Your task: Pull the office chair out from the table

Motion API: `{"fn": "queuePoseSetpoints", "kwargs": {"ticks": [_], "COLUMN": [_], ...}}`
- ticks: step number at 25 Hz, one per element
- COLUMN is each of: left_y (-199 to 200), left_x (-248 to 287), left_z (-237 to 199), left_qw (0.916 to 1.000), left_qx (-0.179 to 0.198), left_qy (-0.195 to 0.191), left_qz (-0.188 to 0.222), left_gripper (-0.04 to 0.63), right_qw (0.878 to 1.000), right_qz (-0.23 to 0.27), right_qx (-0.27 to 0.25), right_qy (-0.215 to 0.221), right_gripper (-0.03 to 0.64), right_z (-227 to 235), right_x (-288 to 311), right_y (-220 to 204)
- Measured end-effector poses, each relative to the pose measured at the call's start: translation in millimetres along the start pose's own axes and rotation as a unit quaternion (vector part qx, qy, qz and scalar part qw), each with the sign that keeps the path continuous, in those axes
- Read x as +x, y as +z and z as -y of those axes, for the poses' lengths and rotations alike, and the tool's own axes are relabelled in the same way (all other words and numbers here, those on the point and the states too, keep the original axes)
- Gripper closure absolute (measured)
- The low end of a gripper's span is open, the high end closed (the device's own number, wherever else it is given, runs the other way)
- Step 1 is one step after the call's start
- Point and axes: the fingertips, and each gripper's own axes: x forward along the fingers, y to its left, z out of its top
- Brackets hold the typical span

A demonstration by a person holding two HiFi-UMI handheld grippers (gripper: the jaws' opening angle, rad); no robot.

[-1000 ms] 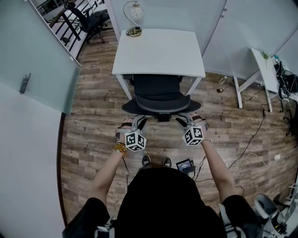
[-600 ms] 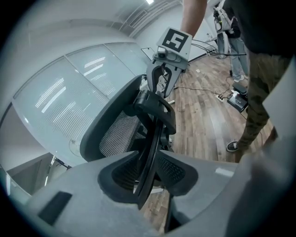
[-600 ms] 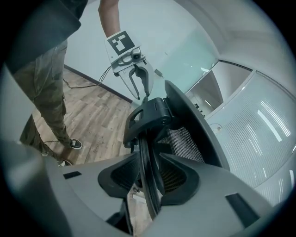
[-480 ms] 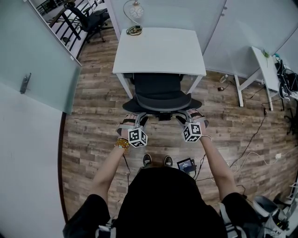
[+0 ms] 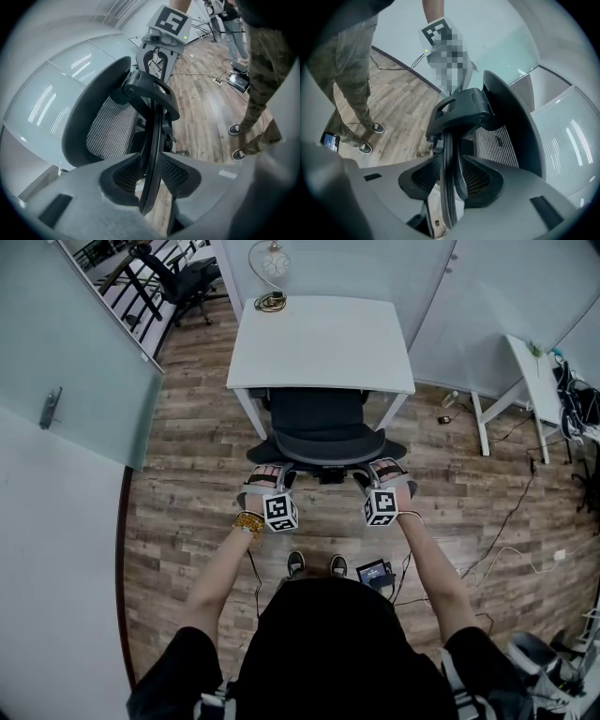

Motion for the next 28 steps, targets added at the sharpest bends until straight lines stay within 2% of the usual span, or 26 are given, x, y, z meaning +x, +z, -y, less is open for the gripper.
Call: {"fn": "queuePoseSetpoints", "kwargs": {"ticks": [12, 28], "left_y": [-8, -12], "left_x": [15, 30], "left_z": [5, 10], "left_qw": [0.9996, 0.9984], "left_qx": [0.014, 0.017], "left_qy": [-0.017, -0.042], "left_qz": [-0.019, -0.033], "left_gripper": [0.476, 0.471], "right_qw": [0.998, 0.997], "right_qz": [-0.04, -0.062], "right_qx": [-0.038, -0.04], "right_qy": [0.016, 0.026], "right_gripper": [0.483, 0.489], "right_z": [-9, -16], "right_x": [22, 38], "right_y": [-6, -15]}}
